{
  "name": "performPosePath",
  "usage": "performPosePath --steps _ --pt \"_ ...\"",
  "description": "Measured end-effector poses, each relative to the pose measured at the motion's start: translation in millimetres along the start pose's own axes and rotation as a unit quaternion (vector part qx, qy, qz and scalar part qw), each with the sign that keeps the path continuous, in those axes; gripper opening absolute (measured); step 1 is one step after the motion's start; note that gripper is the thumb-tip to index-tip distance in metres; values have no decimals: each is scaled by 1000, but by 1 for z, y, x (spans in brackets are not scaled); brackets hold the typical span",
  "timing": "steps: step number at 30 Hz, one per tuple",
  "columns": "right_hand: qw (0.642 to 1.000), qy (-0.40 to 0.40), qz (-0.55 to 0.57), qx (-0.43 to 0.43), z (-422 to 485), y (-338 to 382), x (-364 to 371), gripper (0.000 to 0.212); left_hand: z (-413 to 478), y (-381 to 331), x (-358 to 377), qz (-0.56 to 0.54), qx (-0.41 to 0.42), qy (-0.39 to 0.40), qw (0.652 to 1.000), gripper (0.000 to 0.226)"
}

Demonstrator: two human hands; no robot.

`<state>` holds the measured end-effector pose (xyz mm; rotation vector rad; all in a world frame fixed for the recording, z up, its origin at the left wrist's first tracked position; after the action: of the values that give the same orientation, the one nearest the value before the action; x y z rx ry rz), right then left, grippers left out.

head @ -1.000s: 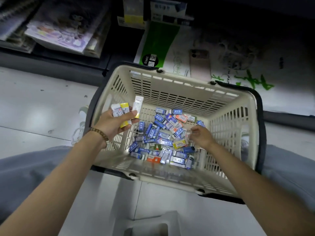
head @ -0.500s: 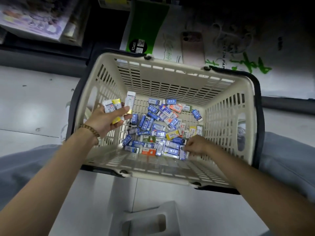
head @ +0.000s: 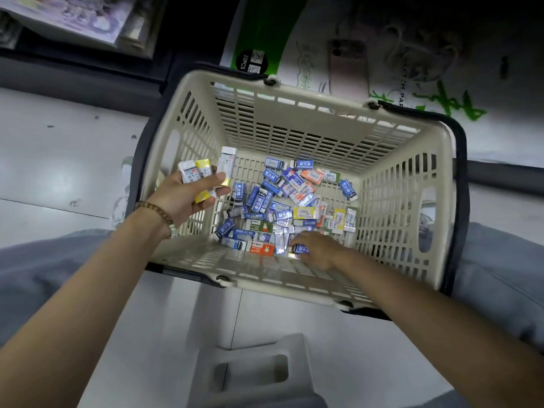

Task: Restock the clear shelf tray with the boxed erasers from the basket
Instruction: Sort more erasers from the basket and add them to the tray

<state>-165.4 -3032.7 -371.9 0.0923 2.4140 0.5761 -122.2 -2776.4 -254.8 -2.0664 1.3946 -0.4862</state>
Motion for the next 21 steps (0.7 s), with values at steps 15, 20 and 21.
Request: performPosePath --steps 15,20,21 --pt "985 77 136 72 6 -12 18 37 -5 6 15 -8 -24 20 999 50" --pt "951 42 294 90 -7 -9 -18 18 -5 6 14 -22 -23 31 999 54" --pt "939 26 331 92 -9 -7 -33 18 -7 4 16 -24 -22 36 999 53"
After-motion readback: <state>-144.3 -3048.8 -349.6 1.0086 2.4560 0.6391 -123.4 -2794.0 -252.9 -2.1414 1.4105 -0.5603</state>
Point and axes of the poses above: each hand's wrist, its own z-axis towards the middle knuckle, its own x-axis out of the palm, y = z × x, the point moved 6 cm from there along z, towards the middle knuckle, and after that the axes turned 11 degrees about -y, right-handed, at the moved point
